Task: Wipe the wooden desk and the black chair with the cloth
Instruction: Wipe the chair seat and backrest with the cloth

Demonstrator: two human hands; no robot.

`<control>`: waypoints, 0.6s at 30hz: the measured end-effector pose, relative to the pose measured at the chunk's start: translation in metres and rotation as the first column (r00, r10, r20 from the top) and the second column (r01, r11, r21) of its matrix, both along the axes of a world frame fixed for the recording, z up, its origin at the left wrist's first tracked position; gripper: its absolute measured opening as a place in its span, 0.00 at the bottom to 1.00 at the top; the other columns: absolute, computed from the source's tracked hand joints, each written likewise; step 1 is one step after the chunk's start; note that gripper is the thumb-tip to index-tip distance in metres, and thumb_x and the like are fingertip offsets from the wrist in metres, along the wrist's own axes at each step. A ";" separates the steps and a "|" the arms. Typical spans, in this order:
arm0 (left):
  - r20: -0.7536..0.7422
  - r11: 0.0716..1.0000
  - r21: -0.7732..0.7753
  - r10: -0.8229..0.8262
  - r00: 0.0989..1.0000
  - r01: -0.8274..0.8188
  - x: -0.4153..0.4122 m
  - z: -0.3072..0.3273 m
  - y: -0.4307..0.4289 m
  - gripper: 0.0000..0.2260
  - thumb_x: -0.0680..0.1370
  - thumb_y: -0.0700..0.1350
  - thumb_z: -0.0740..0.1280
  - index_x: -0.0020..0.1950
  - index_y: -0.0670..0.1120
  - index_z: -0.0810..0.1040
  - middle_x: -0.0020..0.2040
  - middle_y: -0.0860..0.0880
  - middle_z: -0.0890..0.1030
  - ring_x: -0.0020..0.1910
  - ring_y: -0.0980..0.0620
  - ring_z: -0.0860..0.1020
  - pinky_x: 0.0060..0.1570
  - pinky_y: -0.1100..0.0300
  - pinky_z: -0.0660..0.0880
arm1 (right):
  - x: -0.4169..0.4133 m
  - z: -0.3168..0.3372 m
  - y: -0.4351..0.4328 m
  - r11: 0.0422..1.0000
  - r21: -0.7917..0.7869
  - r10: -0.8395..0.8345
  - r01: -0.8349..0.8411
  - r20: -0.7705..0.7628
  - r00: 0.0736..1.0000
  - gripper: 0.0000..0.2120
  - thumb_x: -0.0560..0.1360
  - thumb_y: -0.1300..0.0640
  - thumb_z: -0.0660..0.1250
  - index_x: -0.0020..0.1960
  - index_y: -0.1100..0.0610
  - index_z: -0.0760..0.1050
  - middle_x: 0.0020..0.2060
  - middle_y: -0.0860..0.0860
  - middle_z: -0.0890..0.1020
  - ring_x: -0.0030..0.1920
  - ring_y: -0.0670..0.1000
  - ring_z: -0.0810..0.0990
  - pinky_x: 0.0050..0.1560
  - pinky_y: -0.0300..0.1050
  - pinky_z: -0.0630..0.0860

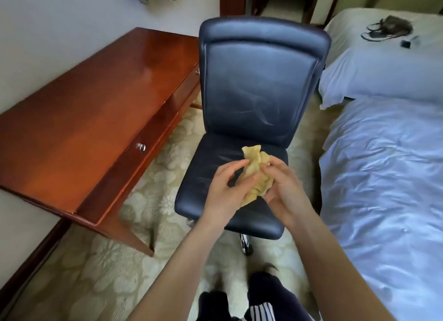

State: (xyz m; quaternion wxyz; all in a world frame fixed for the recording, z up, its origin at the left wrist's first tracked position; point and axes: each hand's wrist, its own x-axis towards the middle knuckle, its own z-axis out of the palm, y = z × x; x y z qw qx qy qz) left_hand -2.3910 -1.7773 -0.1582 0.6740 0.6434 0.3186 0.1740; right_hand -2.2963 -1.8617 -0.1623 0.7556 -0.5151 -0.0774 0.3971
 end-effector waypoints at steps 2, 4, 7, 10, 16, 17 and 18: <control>-0.024 0.996 0.089 -0.015 1.000 0.017 0.009 0.001 -0.012 0.18 0.75 0.45 0.70 0.65 0.51 0.76 0.57 0.50 0.78 0.56 0.55 0.78 0.52 0.67 0.75 | 0.006 -0.005 -0.005 1.000 0.005 0.026 -0.026 0.026 0.999 0.11 0.78 0.65 0.60 0.59 0.61 0.74 0.49 0.59 0.82 0.48 0.55 0.82 0.43 0.47 0.80; -0.019 0.983 0.182 -0.023 1.000 0.026 0.017 0.000 -0.019 0.18 0.76 0.44 0.69 0.67 0.49 0.75 0.54 0.49 0.81 0.52 0.55 0.79 0.49 0.67 0.75 | 0.015 -0.008 -0.011 0.998 0.018 0.061 -0.062 0.045 0.997 0.09 0.77 0.65 0.62 0.56 0.58 0.76 0.47 0.56 0.84 0.47 0.53 0.83 0.40 0.45 0.79; -0.052 0.953 0.286 -0.085 0.995 0.097 0.033 -0.001 -0.025 0.18 0.76 0.44 0.70 0.65 0.48 0.76 0.47 0.52 0.81 0.43 0.60 0.77 0.45 0.68 0.73 | 0.039 -0.013 -0.024 0.994 0.046 0.098 -0.098 0.017 0.995 0.08 0.77 0.65 0.63 0.54 0.57 0.76 0.45 0.55 0.84 0.46 0.53 0.84 0.38 0.45 0.79; -0.095 0.953 0.273 -0.108 0.990 0.130 0.064 -0.003 -0.046 0.21 0.74 0.43 0.71 0.67 0.49 0.75 0.50 0.52 0.80 0.47 0.59 0.77 0.48 0.68 0.73 | 0.078 -0.016 -0.049 0.985 0.042 0.170 -0.169 -0.011 0.985 0.09 0.76 0.64 0.63 0.56 0.57 0.75 0.45 0.55 0.84 0.45 0.54 0.83 0.40 0.47 0.80; -0.139 0.947 0.241 -0.182 0.973 0.212 0.128 -0.009 -0.101 0.14 0.79 0.44 0.65 0.65 0.52 0.75 0.53 0.51 0.79 0.49 0.59 0.77 0.52 0.66 0.74 | 0.151 -0.023 -0.102 0.964 0.021 0.265 -0.265 -0.028 0.964 0.14 0.73 0.61 0.66 0.59 0.59 0.74 0.45 0.54 0.83 0.46 0.53 0.82 0.42 0.47 0.79; -0.148 0.958 0.229 -0.143 0.979 0.175 0.138 -0.011 -0.109 0.11 0.80 0.45 0.63 0.61 0.54 0.76 0.52 0.52 0.80 0.49 0.60 0.77 0.49 0.69 0.74 | 0.161 -0.025 -0.109 0.960 0.013 0.281 -0.281 -0.027 0.959 0.13 0.75 0.62 0.65 0.60 0.59 0.74 0.46 0.54 0.83 0.46 0.52 0.82 0.42 0.47 0.79; -0.164 0.966 0.220 -0.097 0.982 0.133 0.148 -0.012 -0.119 0.07 0.81 0.46 0.61 0.55 0.55 0.78 0.49 0.53 0.80 0.46 0.60 0.78 0.46 0.69 0.74 | 0.171 -0.025 -0.116 0.955 0.006 0.297 -0.297 -0.030 0.954 0.13 0.76 0.62 0.64 0.60 0.59 0.74 0.46 0.54 0.83 0.47 0.52 0.82 0.42 0.47 0.79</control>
